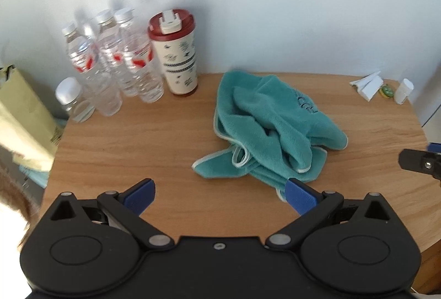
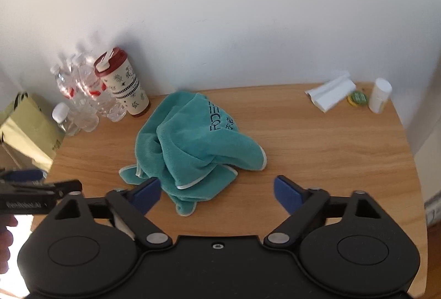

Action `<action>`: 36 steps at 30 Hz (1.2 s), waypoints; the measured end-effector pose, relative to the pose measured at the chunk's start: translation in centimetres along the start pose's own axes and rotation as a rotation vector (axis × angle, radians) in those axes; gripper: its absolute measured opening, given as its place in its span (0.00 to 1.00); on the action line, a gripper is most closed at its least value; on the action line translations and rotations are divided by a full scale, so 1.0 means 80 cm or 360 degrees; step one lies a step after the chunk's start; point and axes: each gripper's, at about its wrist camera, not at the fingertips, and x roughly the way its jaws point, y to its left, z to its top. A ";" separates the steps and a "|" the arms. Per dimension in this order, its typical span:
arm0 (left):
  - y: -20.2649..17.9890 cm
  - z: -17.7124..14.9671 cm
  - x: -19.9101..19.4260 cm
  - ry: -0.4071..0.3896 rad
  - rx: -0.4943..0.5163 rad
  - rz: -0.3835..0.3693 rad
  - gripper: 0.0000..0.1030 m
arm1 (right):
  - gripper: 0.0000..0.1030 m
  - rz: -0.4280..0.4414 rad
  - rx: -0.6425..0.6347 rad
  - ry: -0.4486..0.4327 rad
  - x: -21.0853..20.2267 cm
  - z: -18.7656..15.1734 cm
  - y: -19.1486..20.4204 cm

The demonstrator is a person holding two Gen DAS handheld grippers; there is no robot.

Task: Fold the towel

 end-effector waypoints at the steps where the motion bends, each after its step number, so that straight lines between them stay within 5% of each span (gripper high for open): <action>1: 0.003 -0.003 0.007 -0.0014 0.0006 -0.0024 1.00 | 0.80 0.0016 -0.0028 -0.0002 0.007 -0.001 -0.002; 4: 0.012 -0.007 0.031 -0.0007 0.0005 -0.0079 1.00 | 0.68 0.0024 -0.0027 0.0037 0.032 -0.001 -0.012; 11: 0.035 -0.012 0.092 0.0003 -0.0032 -0.0108 1.00 | 0.59 -0.0015 0.0019 0.0072 0.076 0.000 -0.036; 15: 0.040 -0.012 0.126 0.0011 -0.0006 -0.0107 0.86 | 0.55 -0.0028 0.0083 0.0102 0.111 0.001 -0.056; 21: 0.054 -0.019 0.171 0.0035 0.0009 -0.0125 0.84 | 0.44 -0.0040 0.0120 0.0140 0.155 0.007 -0.075; 31: 0.050 -0.023 0.210 0.0034 0.0093 -0.0198 0.84 | 0.44 -0.0024 0.0140 0.0244 0.211 0.017 -0.091; 36: 0.047 -0.017 0.223 0.0032 0.0067 -0.0187 0.75 | 0.44 0.0013 0.0148 0.0273 0.227 0.019 -0.089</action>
